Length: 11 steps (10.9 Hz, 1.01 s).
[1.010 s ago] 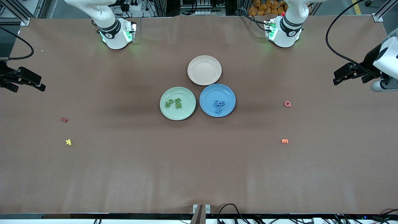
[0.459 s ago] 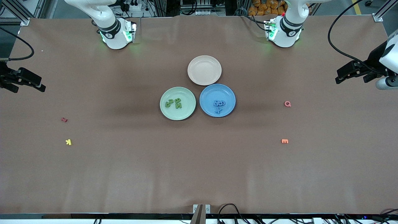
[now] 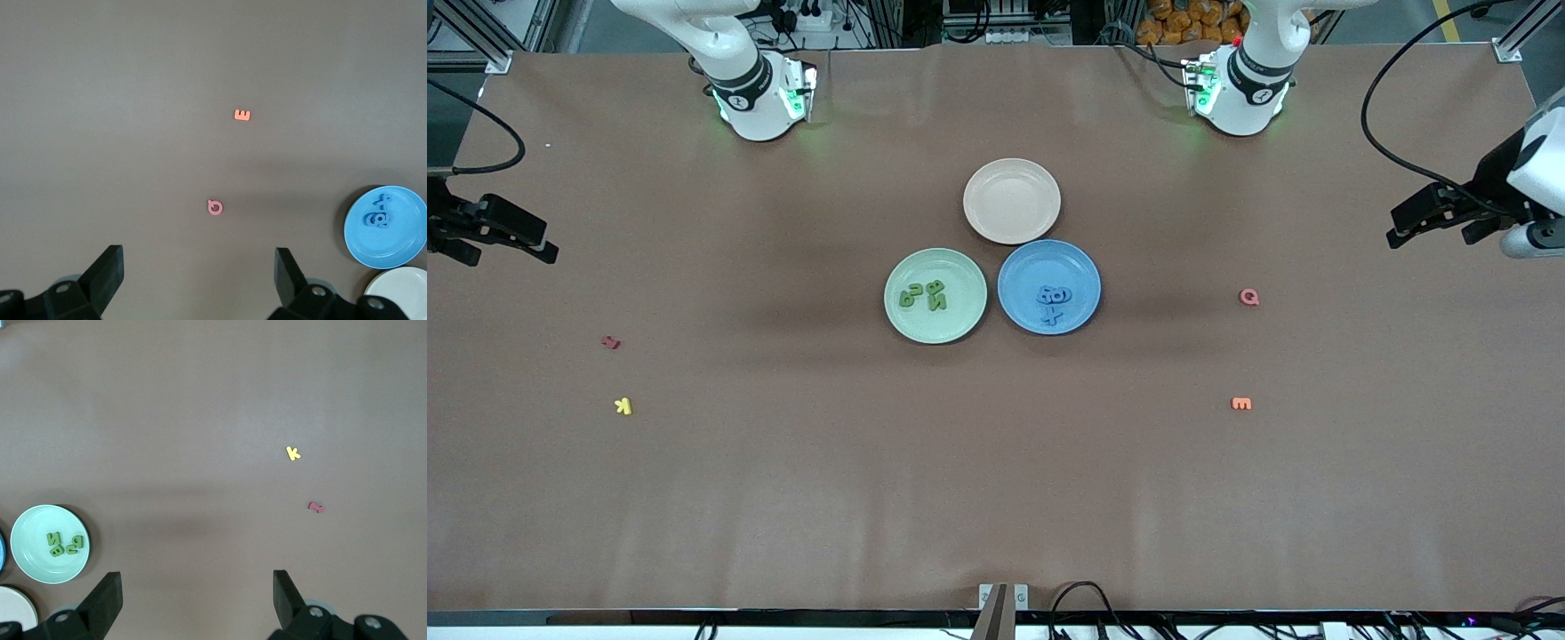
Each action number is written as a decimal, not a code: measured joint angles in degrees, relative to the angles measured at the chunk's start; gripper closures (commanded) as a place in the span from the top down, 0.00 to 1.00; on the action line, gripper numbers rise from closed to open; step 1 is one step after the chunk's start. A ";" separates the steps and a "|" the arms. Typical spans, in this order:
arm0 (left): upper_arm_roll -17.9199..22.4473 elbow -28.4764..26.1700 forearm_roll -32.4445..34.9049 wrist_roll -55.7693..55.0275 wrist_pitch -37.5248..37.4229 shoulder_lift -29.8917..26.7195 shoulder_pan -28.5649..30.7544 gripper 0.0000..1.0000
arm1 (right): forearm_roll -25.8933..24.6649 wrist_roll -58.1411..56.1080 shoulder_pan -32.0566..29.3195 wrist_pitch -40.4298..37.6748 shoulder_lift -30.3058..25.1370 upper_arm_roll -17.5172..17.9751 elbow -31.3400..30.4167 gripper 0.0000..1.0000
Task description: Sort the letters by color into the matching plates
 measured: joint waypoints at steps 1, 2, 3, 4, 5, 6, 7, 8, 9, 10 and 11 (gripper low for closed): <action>-0.90 -1.26 0.00 0.09 0.54 -0.71 0.28 1.00 | 0.00 0.00 -0.01 0.00 0.01 0.01 0.00 1.00; -1.82 -1.47 0.00 0.09 0.56 -0.96 0.35 1.00 | 0.00 0.00 -0.02 0.00 0.02 0.02 0.00 1.00; -2.28 -1.41 0.00 0.09 0.61 -1.09 0.40 1.00 | 0.00 0.00 -0.04 0.00 0.02 0.02 0.00 1.00; -2.38 -0.89 0.00 0.09 0.58 -1.11 0.84 1.00 | 0.00 0.00 -0.07 0.01 0.03 0.02 0.00 1.00; -2.38 0.36 0.00 0.11 -0.25 -1.03 1.57 1.00 | 0.00 0.00 -0.08 0.01 0.03 0.02 0.00 1.00; -2.38 1.69 0.00 0.18 -1.21 -0.93 2.02 1.00 | 0.00 0.00 -0.10 0.01 0.03 0.02 0.00 1.00; -2.39 2.49 0.00 0.23 -1.81 -0.86 2.11 1.00 | 0.00 0.00 -0.11 0.01 0.03 0.02 0.00 1.00; -2.52 2.84 0.36 0.25 -2.16 -0.81 2.11 1.00 | 0.00 0.00 -0.12 0.01 0.04 0.04 0.00 1.00; -2.65 2.99 0.48 0.26 -2.52 -0.71 2.10 1.00 | 0.00 0.00 -0.12 0.01 0.04 0.04 0.00 1.00; -2.73 3.03 0.51 0.26 -2.72 -0.58 2.10 1.00 | 0.00 0.00 -0.13 0.01 0.07 0.04 0.00 1.00; -2.77 3.05 0.52 0.26 -2.75 -0.47 2.10 1.00 | 0.00 0.00 -0.13 0.02 0.10 0.05 0.00 1.00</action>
